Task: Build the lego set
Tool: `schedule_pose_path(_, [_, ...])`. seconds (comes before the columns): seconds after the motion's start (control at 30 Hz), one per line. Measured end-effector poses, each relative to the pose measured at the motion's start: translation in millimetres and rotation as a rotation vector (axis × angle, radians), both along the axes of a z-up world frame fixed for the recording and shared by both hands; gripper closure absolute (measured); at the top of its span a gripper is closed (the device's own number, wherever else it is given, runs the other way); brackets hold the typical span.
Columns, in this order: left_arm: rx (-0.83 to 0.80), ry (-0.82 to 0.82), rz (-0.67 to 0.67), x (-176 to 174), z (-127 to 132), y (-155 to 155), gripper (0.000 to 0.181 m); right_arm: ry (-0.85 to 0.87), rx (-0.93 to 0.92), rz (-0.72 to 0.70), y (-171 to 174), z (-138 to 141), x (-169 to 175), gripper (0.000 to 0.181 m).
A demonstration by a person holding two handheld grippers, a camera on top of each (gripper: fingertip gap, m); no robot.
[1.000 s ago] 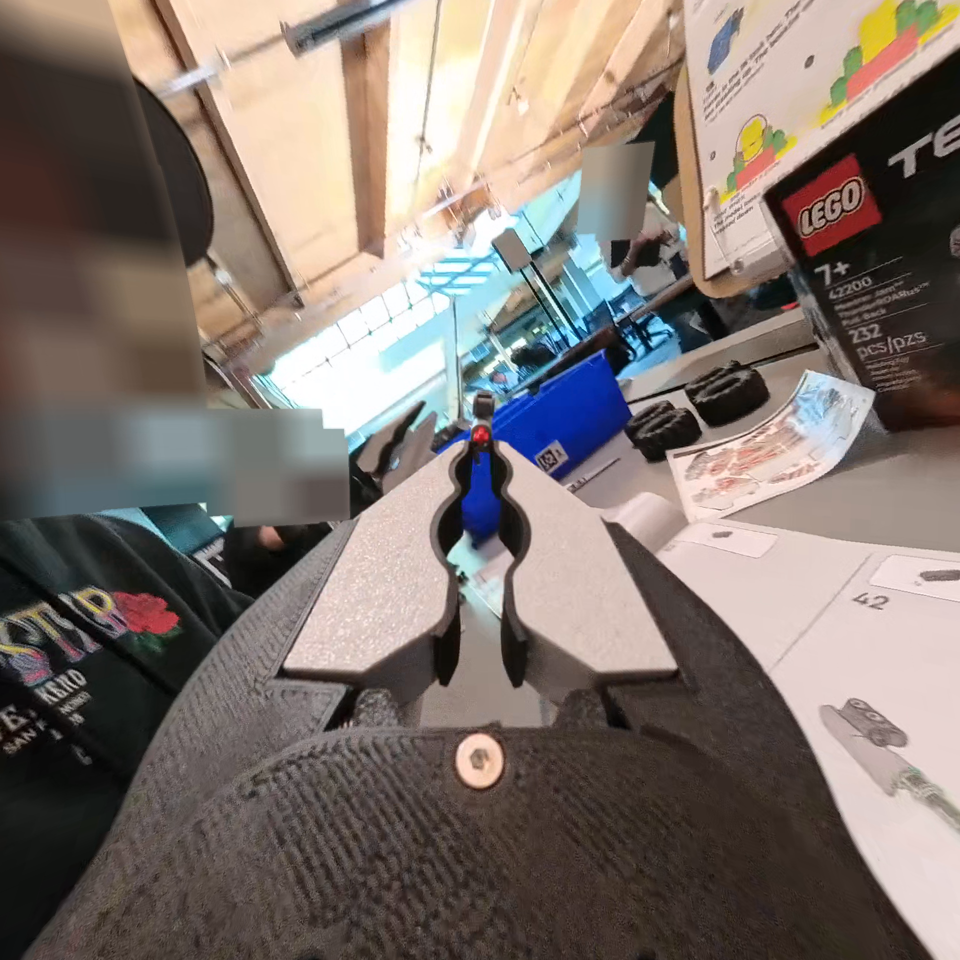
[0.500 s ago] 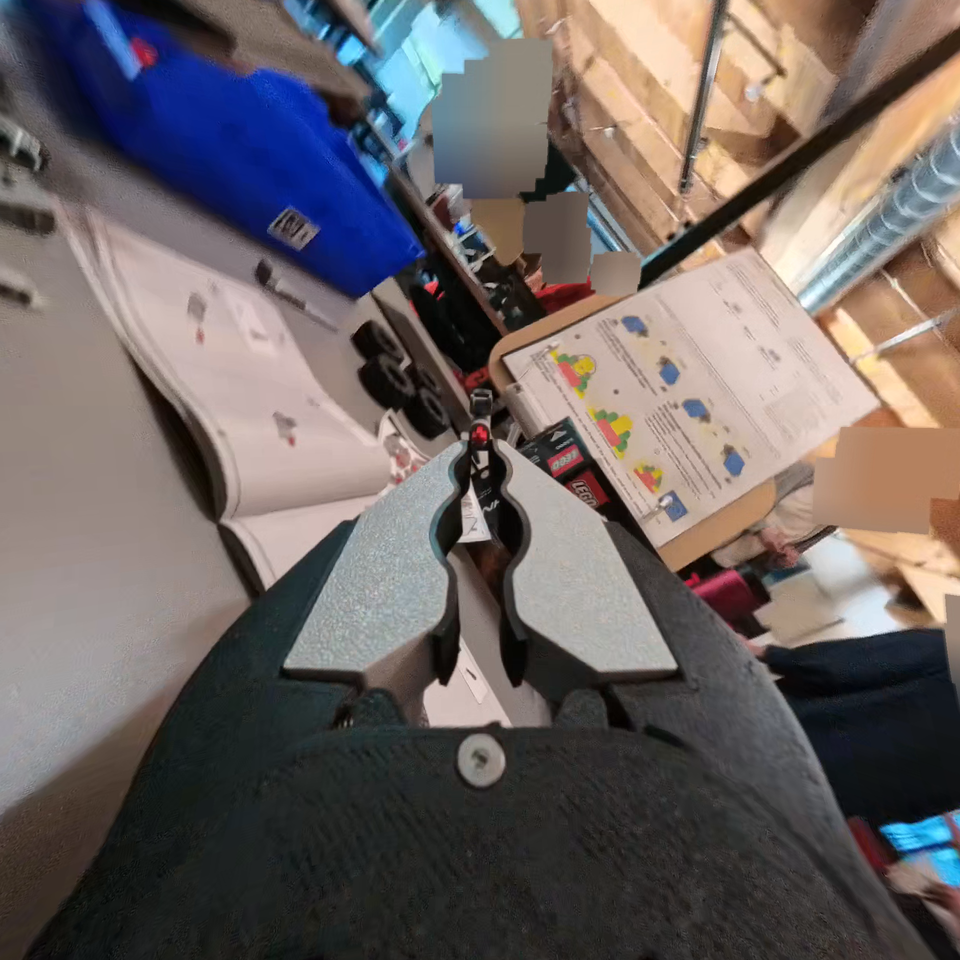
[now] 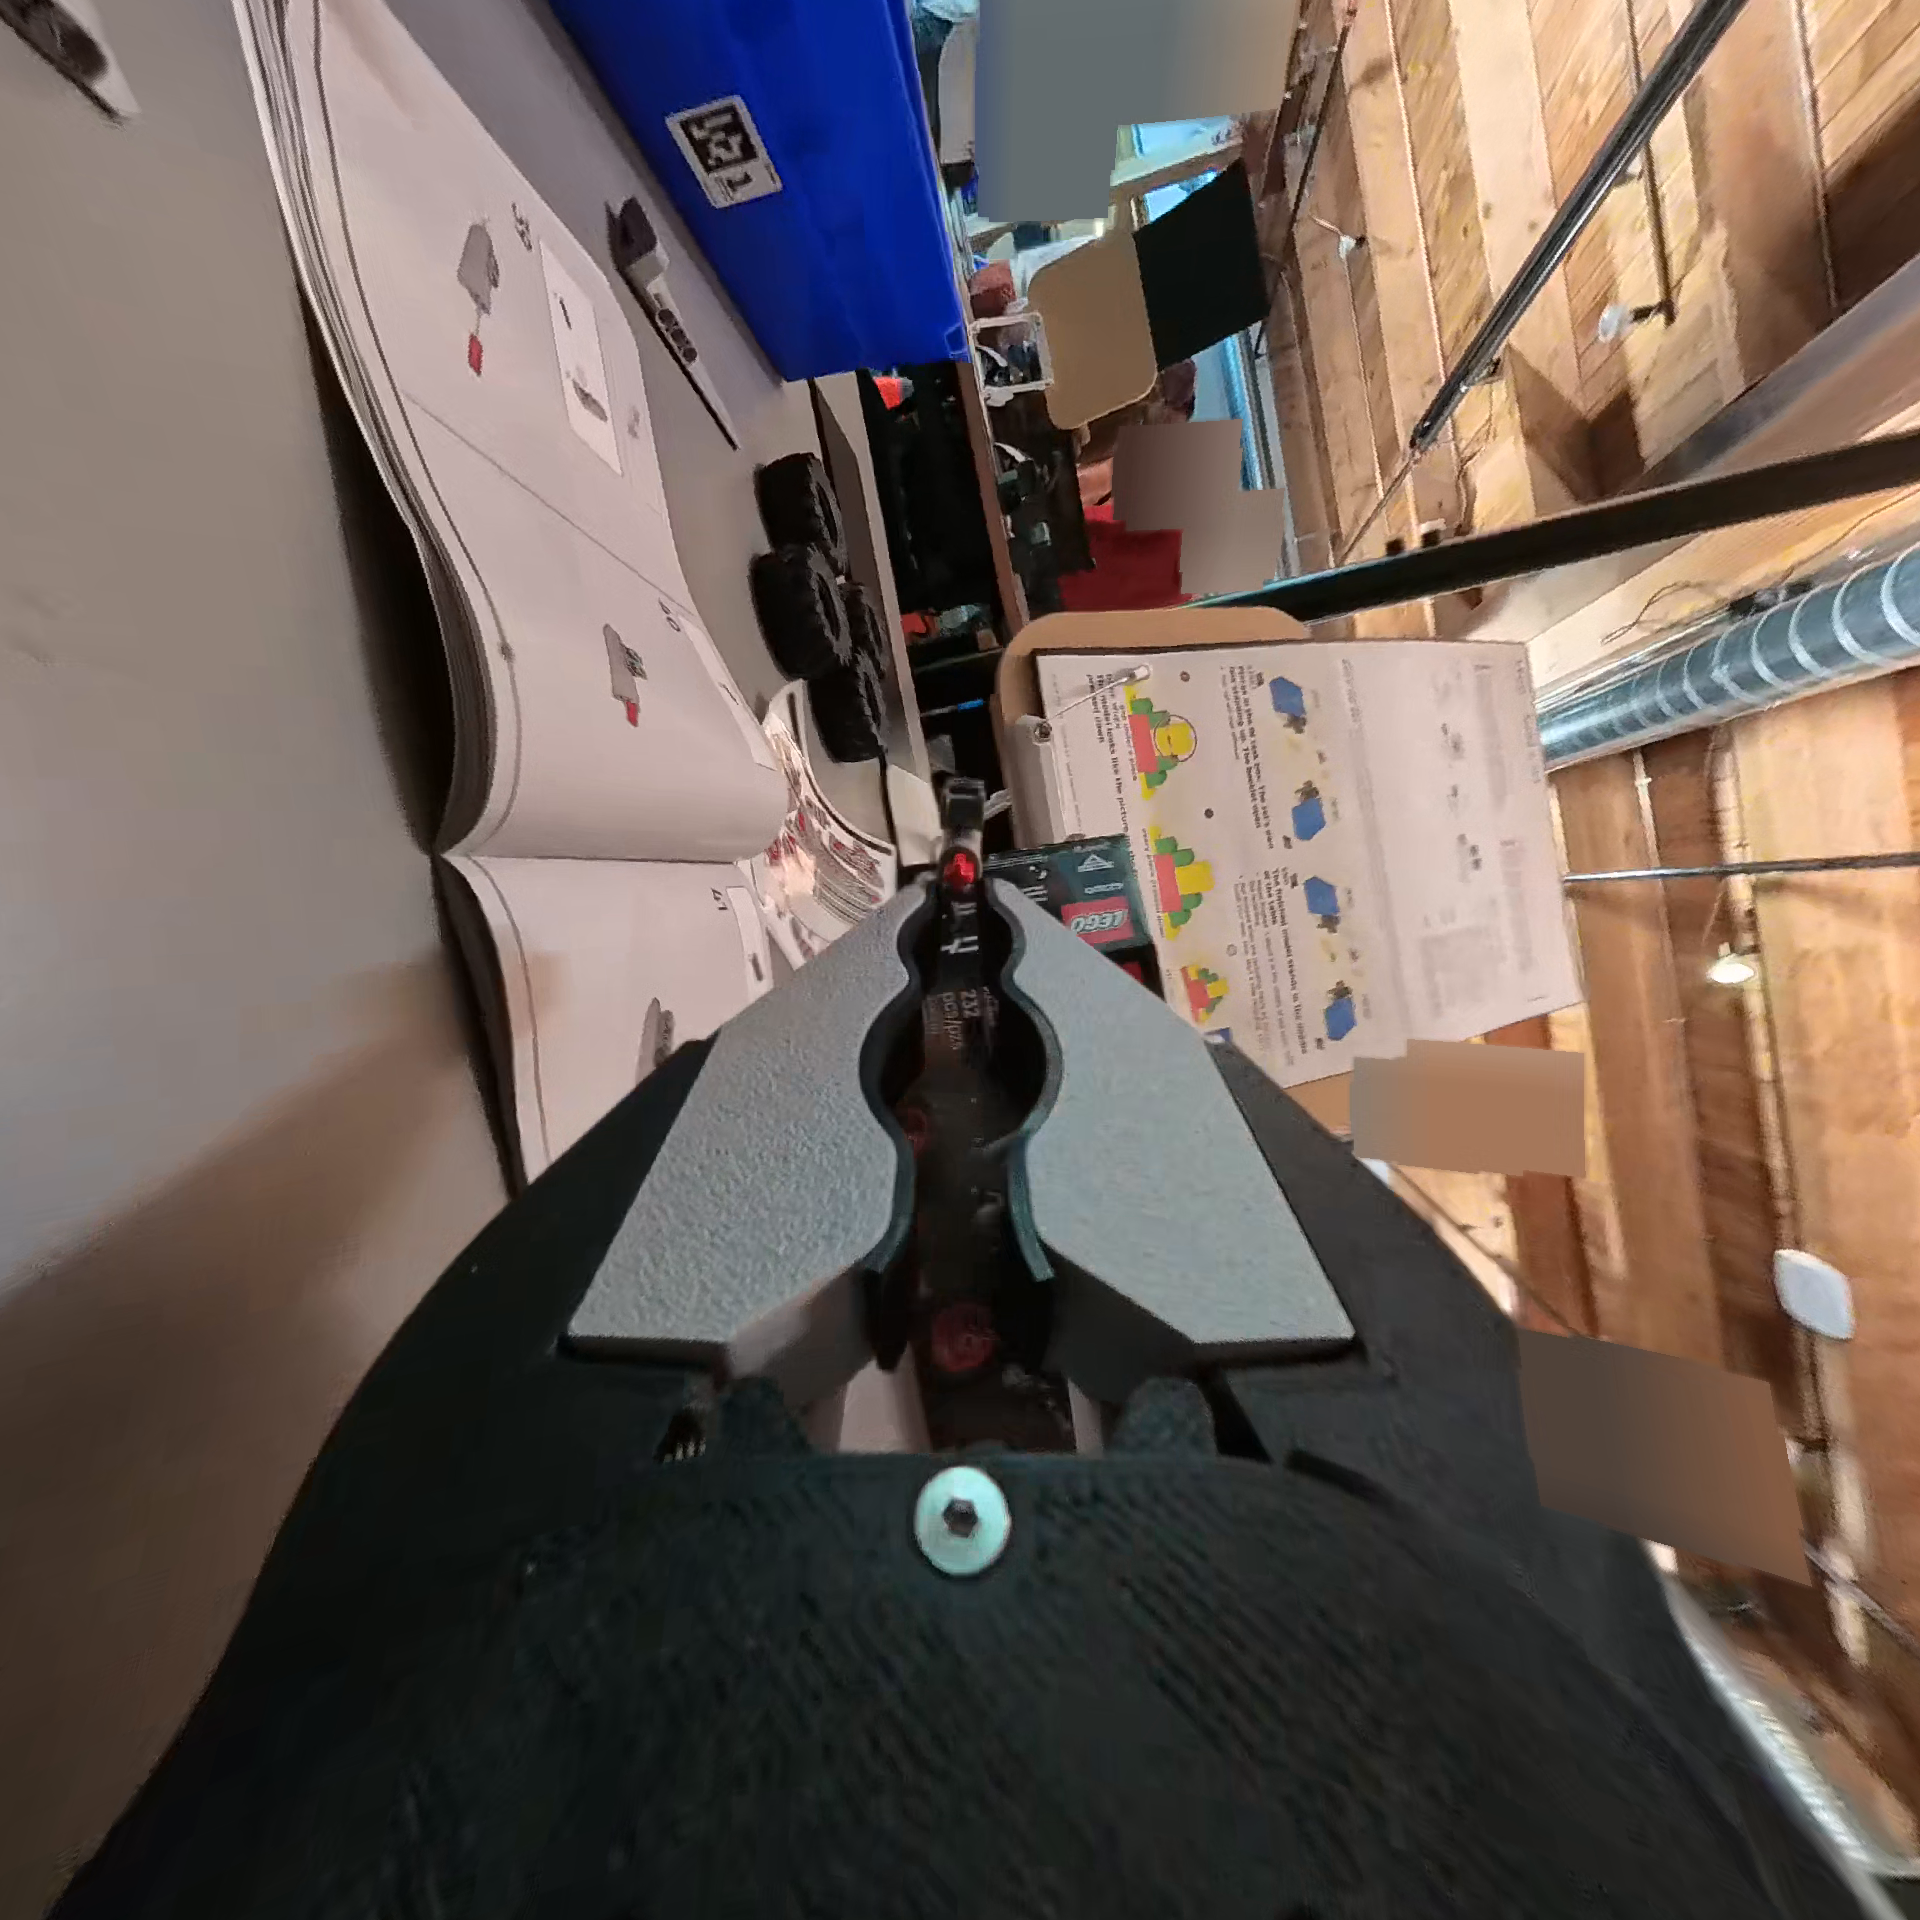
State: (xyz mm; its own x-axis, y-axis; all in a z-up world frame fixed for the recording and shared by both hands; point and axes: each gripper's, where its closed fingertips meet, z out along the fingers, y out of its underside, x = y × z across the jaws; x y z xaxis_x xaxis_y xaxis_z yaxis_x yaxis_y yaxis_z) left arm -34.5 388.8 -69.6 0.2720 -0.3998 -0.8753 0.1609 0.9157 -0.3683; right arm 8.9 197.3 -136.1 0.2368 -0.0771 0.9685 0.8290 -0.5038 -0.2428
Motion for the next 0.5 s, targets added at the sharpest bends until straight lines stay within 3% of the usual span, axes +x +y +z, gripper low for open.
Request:
schedule_pose_path(0.17, [0.003,0.0,-0.005,0,0,-2,0.171,-0.156,-0.04,0.002,5,4,-10,0.177])
schedule_pose_path(0.3, [0.002,0.006,-0.005,1,-1,-2,0.171,-0.168,-0.084,0.011,9,-3,-13,0.177])
schedule_pose_path(0.37, [0.003,0.006,-0.002,1,-1,-1,0.171,-0.077,-0.066,0.041,9,-6,-15,0.177])
schedule_pose_path(0.5, [0.002,0.002,0.003,0,0,0,0.171,0.35,0.059,0.218,7,-5,-28,0.176])
